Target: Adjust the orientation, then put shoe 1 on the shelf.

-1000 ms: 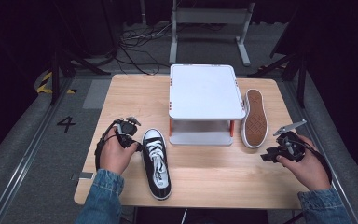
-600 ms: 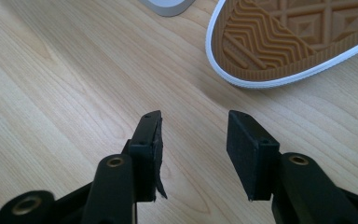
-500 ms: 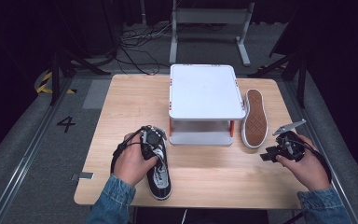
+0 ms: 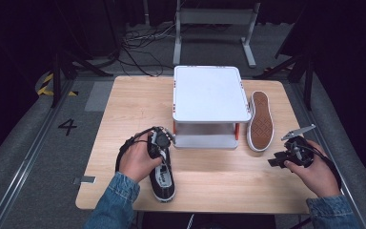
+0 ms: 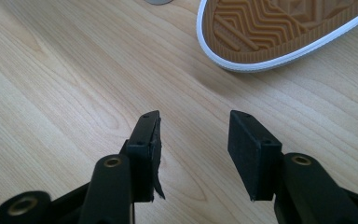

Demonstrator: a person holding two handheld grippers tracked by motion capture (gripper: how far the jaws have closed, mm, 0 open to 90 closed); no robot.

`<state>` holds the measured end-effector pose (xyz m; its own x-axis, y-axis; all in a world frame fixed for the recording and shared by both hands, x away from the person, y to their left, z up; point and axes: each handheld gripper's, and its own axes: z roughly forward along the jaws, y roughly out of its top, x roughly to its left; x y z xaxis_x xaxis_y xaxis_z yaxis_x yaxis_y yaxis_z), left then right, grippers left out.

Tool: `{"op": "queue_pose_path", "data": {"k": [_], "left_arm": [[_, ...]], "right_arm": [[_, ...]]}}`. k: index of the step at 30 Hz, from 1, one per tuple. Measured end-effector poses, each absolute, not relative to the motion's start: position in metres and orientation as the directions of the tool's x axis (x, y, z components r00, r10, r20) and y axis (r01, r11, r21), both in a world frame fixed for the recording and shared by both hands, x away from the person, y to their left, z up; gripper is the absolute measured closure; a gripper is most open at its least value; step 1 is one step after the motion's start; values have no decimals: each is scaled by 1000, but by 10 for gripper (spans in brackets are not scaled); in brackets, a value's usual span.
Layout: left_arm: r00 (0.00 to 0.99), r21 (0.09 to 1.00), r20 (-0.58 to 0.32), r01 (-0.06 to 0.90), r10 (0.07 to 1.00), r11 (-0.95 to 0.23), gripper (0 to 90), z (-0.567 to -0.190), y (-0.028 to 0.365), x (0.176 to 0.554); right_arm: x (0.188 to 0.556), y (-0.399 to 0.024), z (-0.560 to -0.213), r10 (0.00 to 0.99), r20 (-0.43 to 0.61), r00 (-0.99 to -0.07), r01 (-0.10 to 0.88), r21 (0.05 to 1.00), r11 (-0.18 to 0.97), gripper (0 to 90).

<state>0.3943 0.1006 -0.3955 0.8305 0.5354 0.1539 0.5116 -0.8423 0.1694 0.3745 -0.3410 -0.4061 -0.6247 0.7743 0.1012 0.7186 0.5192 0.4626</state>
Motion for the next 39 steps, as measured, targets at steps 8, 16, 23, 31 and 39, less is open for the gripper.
{"op": "queue_pose_path", "data": {"k": [8,16,23,31,39], "left_arm": [[848,215,78,499,524,-840,767,-368,113,405],[850,235,146,467,506,-852,765,-320,117,411],[838,256,175,469,518,-845,762,-292,121,420],[838,271,175,464,517,-844,762,-265,124,434],[823,287,155,491,546,-822,759,-234,126,450]], "right_arm": [[374,-344,-406,778,103,-620,720,468,512,557],[373,-345,-402,780,100,-617,717,478,506,557],[368,-352,-402,792,98,-603,725,482,492,558],[362,-359,-401,809,97,-579,738,483,470,559],[359,-362,-403,810,103,-577,742,480,467,560]]}}
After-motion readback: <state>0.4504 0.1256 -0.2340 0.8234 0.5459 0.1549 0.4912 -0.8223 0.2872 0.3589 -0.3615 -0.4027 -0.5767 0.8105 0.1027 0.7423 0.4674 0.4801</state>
